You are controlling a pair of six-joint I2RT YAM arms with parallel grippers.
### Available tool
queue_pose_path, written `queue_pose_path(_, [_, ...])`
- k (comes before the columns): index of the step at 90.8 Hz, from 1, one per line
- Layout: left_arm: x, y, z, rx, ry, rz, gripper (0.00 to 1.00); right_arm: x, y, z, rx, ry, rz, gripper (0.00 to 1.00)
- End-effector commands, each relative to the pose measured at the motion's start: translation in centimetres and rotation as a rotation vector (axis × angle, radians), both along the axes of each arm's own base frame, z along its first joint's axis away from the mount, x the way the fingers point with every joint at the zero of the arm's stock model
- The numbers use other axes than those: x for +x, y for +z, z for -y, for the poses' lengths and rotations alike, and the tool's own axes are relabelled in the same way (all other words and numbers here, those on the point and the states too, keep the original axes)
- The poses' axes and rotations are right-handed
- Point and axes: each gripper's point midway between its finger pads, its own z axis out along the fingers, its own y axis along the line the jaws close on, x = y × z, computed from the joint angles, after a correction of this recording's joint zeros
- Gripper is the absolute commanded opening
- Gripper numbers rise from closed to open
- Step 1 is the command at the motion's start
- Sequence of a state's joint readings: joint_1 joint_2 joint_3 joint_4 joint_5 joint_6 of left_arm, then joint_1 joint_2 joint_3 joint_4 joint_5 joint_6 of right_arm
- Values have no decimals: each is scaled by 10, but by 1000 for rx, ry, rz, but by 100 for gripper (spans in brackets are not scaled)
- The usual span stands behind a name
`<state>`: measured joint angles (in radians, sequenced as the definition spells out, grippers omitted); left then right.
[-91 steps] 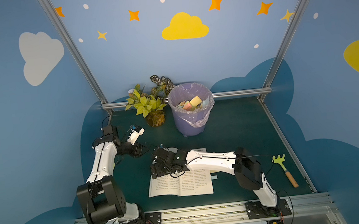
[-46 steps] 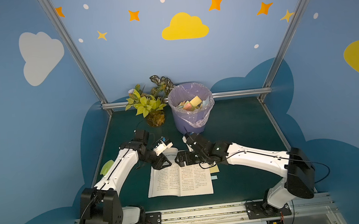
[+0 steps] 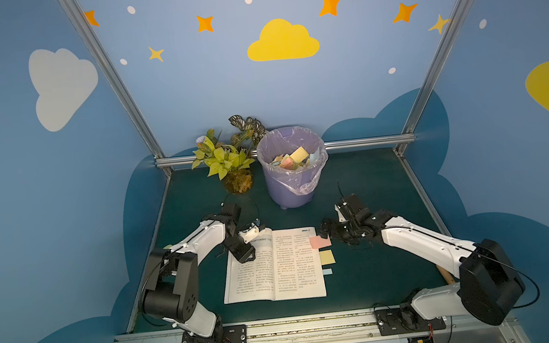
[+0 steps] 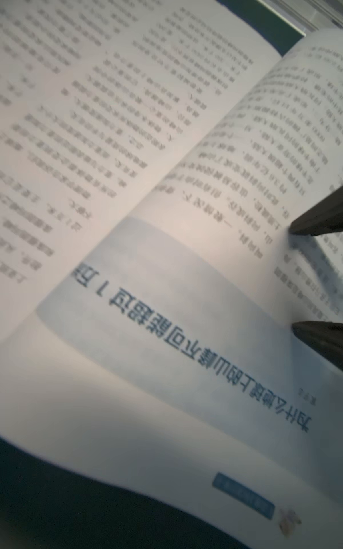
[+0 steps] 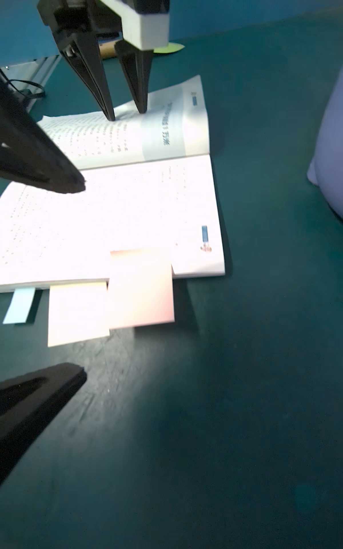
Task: Peel off the used sticky note
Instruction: Open the book at the center of the board, then tear off the note from the book.
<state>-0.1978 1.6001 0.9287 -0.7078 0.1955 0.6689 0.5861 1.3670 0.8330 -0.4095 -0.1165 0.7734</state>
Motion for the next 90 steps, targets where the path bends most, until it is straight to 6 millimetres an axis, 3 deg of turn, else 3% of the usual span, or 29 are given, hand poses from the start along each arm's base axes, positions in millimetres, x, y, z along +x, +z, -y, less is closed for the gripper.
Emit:
queue_pose_path(1, [12, -13, -31, 85, 23, 19, 51, 8, -2, 3, 83, -19, -5, 96])
queue_pose_path(25, [23, -36, -74, 198, 76, 5, 50, 17, -24, -10, 167, -3, -75, 91])
queue_pose_path(33, [32, -31, -84, 238, 97, 34, 49, 20, -31, -14, 169, 5, -92, 88])
queue_pose_path(39, [36, -14, -80, 224, 111, 68, 49, 21, -40, -15, 161, 9, -108, 87])
queue_pose_path(47, [31, 25, -54, 155, 82, 132, 49, 22, -51, -18, 161, 16, -133, 83])
queue_pose_path(52, [22, 50, -27, 110, 24, 180, 50, 22, -57, -21, 165, 21, -148, 80])
queue_pose_path(65, [-8, 88, 42, -15, -142, 230, 52, 21, -63, -25, 187, 34, -163, 70])
queue_pose_path(73, [-21, 93, 78, -56, -232, 206, 51, 19, -63, -24, 187, 35, -156, 67])
queue_pose_path(90, [-28, 76, 142, -112, -394, 193, 50, 17, -64, -22, 192, 34, -144, 62])
